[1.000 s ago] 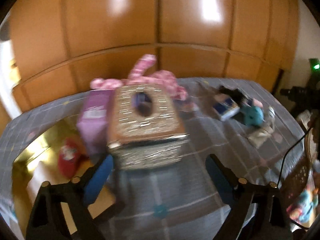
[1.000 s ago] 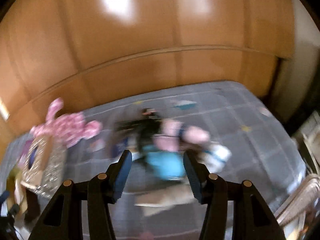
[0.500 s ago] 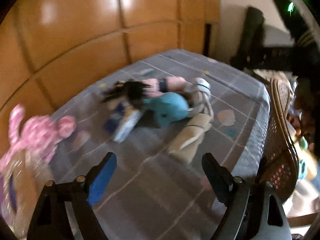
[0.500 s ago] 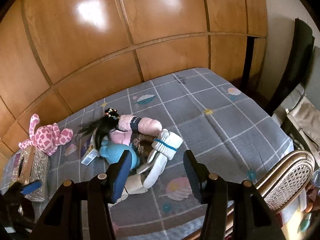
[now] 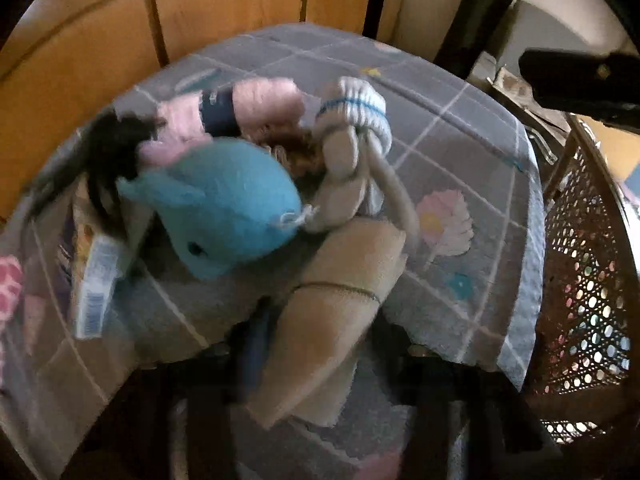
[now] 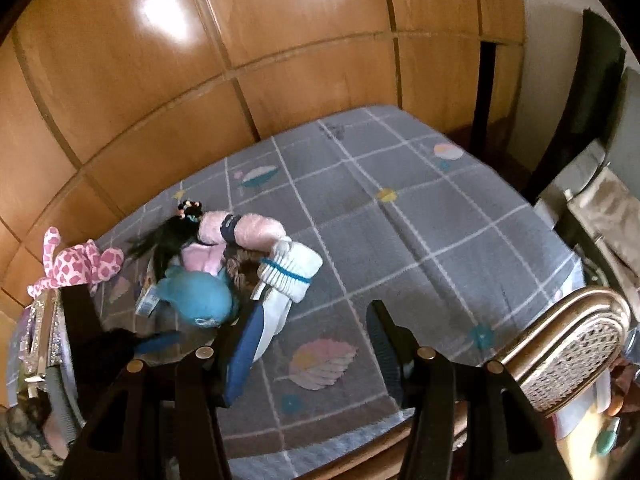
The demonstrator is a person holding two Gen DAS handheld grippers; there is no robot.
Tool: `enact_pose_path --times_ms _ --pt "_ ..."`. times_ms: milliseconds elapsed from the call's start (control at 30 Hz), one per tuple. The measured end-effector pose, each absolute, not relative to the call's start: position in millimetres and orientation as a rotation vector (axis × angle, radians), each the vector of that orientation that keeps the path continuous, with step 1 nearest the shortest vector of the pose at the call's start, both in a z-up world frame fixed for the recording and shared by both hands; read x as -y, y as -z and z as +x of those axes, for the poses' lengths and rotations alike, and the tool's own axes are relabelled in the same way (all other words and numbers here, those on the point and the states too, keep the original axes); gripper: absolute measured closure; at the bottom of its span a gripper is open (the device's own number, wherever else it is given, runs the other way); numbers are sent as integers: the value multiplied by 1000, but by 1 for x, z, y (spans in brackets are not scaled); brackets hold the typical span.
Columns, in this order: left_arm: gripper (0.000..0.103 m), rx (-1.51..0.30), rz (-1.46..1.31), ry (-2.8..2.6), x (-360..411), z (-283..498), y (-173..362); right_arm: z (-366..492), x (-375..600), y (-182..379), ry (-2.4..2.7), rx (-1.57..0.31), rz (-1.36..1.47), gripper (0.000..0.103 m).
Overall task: Organize soft objects
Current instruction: 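Grasp the beige rolled towel with the left gripper while the right reaches toward the white socks, then lay the towel on the napkin in the tray with the left gripper while the right grasps the white socks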
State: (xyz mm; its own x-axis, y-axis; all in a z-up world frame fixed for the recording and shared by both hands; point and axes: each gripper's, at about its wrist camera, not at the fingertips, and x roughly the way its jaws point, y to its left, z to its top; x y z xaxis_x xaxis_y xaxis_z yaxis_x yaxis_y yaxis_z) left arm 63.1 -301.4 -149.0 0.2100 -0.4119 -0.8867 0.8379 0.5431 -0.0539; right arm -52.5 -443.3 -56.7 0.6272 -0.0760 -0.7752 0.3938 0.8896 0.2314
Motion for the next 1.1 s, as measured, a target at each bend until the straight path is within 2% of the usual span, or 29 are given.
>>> enact_pose_path --times_ms 100,300,567,767,867,1100 --pt "66 -1015 454 933 295 62 150 -40 444 62 226 -891 451 49" --pt "66 -1027 333 914 254 55 139 7 430 85 158 -1022 500 49" --pt "66 -1019 280 830 208 48 127 57 438 135 313 -1197 593 49" --pt "66 -961 231 782 189 60 96 59 442 156 384 -1200 657 49" --pt "66 -947 193 740 182 83 80 58 439 155 398 -1188 616 63" --pt "66 -879 128 592 156 145 36 57 434 153 399 -1178 587 65"
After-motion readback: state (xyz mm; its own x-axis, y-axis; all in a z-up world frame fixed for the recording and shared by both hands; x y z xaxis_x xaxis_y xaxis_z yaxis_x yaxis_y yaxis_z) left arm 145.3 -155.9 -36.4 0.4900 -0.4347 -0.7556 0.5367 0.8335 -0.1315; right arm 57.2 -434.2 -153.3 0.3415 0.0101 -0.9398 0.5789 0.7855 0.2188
